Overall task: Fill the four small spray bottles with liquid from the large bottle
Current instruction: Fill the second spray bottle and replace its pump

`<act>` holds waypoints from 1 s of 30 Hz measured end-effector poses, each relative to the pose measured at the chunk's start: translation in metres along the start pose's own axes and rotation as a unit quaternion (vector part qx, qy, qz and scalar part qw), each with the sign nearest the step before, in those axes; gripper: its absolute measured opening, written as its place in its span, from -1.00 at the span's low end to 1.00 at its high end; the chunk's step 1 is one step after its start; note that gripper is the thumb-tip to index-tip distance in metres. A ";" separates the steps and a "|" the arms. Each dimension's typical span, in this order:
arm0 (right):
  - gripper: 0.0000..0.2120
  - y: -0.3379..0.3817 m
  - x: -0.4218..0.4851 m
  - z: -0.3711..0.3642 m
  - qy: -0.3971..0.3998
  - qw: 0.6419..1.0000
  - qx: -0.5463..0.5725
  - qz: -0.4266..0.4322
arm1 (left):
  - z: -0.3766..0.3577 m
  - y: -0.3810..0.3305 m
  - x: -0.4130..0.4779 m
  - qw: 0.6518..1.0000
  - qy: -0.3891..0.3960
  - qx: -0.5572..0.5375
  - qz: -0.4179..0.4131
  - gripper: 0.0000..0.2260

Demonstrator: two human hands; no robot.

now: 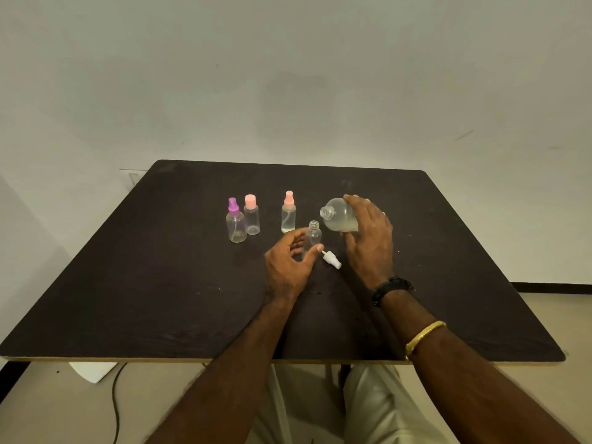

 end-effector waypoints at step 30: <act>-0.32 0.005 0.008 0.017 -0.016 0.983 -0.154 0.102 | -0.002 0.007 0.001 0.999 0.007 0.029 -0.020 -0.62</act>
Point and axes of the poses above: each hand's wrist, its own x-axis towards the middle knuckle, its own z-axis out of the back of the hand, y = z × x, the point moved 5 cm from there along x, towards the middle knuckle
